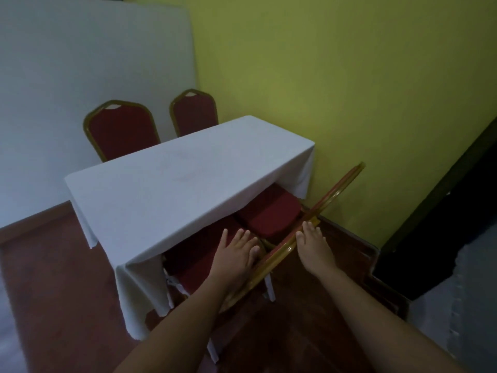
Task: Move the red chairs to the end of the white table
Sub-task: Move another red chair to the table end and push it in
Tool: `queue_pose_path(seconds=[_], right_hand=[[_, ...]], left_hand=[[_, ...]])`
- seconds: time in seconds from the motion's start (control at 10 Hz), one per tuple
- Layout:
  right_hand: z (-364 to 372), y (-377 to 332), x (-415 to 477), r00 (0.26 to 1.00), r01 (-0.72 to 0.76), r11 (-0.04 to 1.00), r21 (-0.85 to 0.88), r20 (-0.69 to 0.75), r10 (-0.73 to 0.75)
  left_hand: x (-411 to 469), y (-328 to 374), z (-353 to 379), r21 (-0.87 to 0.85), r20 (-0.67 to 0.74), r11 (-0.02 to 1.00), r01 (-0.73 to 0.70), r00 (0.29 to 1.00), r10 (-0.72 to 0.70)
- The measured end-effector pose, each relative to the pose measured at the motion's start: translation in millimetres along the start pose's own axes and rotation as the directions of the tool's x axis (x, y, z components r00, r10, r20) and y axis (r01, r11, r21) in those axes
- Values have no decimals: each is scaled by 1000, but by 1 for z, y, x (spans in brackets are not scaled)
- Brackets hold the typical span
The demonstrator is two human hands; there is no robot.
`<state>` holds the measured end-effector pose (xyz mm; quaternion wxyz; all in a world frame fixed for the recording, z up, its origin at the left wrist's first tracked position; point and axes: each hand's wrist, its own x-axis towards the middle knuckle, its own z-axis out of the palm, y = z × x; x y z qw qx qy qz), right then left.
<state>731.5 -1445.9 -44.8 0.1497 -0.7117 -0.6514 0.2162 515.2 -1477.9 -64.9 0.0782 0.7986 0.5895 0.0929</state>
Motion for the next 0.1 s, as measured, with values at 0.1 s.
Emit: queue_pose_path(seconds=[0.1], right_hand=[[-14, -18, 15, 1000, -2, 996, -85, -12, 1]], left_hand=[[37, -22, -29, 38, -48, 997, 70, 997, -68]])
